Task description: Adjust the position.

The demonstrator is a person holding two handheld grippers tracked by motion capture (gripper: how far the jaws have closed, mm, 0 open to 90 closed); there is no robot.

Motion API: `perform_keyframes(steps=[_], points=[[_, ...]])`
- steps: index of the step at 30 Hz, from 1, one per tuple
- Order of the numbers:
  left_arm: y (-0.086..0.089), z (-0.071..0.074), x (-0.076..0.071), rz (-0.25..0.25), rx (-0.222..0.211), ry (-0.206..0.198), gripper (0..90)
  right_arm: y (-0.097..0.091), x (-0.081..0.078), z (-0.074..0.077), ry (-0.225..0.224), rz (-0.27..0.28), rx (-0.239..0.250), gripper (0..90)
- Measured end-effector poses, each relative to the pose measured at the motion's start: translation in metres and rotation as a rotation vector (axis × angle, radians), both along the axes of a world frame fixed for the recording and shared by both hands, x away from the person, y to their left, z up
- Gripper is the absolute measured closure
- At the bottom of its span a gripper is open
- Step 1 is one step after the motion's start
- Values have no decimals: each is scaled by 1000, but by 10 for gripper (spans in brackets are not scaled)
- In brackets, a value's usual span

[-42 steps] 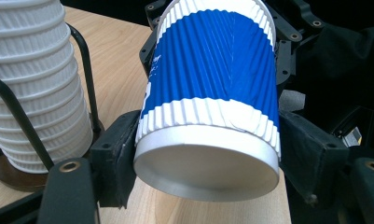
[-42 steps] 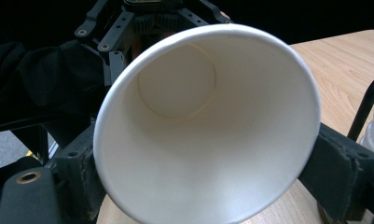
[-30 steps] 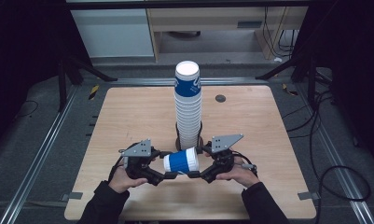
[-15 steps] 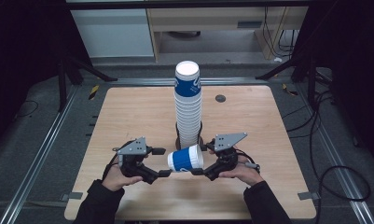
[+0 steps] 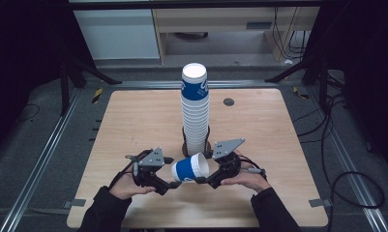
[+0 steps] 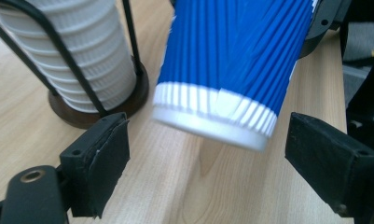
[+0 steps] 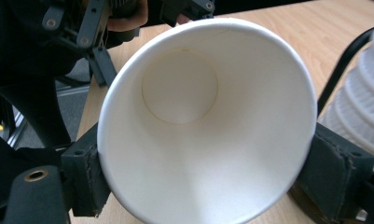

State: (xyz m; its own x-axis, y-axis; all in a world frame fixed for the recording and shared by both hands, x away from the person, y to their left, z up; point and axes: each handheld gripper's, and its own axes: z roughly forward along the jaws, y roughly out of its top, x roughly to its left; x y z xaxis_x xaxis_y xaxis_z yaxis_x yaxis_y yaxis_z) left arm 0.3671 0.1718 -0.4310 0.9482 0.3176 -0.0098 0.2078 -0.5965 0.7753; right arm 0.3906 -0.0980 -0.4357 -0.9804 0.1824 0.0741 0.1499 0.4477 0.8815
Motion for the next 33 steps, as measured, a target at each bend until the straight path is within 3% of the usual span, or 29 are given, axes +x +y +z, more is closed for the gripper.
perform_keyframes(steps=[4, 10, 15, 21, 33], points=[[-8, -4, -1, -19, 45, -5, 138, 6, -1, -3, 9, 13, -24, 159], [-12, -9, -1, -34, 61, 2, 166, 12, -2, -3, 17, 34, -39, 159], [-13, -10, -2, -48, 67, 2, 257, 14, -2, -3, 26, 43, -40, 156], [-13, -11, -1, -53, 65, 4, 269, 14, -2, -3, 26, 45, -41, 142], [-1, -9, 5, 6, -6, 3, 272, 1, 1, 8, -4, -37, 61, 62]])
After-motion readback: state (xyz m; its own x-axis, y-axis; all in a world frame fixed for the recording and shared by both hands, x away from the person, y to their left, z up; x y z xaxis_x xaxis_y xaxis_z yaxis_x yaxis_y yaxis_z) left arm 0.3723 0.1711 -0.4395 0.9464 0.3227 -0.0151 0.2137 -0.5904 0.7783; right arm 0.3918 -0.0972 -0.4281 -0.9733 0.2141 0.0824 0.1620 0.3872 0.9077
